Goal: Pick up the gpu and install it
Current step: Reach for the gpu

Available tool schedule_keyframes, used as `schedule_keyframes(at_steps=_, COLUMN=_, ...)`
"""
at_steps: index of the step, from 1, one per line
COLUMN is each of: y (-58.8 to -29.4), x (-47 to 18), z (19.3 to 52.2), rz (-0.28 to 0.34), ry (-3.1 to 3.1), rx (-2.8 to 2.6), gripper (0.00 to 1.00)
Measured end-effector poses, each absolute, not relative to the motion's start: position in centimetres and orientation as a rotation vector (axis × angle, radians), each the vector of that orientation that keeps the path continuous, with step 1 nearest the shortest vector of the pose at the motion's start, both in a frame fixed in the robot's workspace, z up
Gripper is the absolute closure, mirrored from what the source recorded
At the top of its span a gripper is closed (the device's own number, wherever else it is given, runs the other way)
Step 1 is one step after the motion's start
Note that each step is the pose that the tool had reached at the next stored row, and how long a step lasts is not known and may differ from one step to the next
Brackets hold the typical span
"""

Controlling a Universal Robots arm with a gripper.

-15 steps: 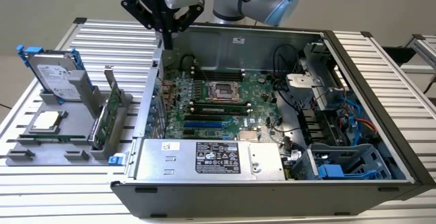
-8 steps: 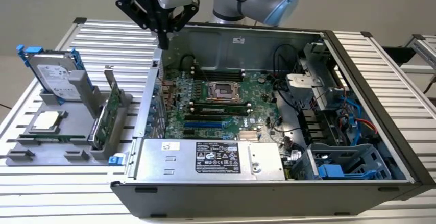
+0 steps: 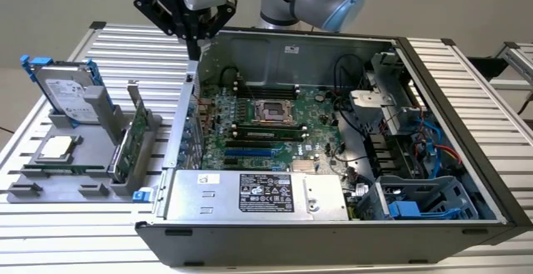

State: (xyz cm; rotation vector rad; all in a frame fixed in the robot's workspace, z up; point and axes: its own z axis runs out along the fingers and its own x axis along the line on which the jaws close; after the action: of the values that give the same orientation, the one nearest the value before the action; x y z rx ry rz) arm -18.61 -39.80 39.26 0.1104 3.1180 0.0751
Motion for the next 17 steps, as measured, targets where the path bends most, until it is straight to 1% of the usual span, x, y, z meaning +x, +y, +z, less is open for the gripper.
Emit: schedule_keyframes(at_steps=17, y=-39.8, x=-20.4, z=39.3, rz=0.075, ry=3.118, rx=0.11, gripper=1.0)
